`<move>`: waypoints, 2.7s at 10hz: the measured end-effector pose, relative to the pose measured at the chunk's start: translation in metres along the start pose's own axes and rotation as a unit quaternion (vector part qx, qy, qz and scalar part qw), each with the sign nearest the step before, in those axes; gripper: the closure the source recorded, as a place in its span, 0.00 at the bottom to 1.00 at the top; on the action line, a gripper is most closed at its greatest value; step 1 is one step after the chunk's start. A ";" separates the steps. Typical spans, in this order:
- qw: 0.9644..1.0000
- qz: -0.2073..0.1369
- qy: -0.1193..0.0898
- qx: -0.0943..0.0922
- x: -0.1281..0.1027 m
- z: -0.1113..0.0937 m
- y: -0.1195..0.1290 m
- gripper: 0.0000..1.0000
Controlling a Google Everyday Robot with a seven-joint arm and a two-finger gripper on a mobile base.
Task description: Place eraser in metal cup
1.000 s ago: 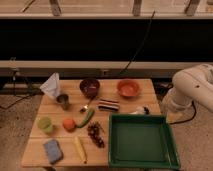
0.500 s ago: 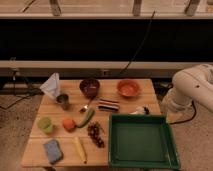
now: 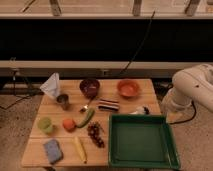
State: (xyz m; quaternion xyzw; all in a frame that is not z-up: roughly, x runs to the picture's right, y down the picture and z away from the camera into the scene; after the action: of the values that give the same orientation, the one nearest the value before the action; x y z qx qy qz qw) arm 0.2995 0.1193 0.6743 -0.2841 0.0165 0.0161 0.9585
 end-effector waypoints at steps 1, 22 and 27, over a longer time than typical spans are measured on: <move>1.000 -0.005 -0.003 -0.004 -0.003 0.002 -0.003 0.35; 0.990 -0.093 -0.102 -0.037 -0.270 0.132 -0.118 0.35; 0.990 -0.091 -0.099 -0.041 -0.277 0.166 -0.124 0.35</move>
State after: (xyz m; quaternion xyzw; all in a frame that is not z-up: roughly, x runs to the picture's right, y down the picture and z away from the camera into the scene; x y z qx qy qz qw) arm 0.0314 0.0996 0.8918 -0.3202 -0.1057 -0.0427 0.9405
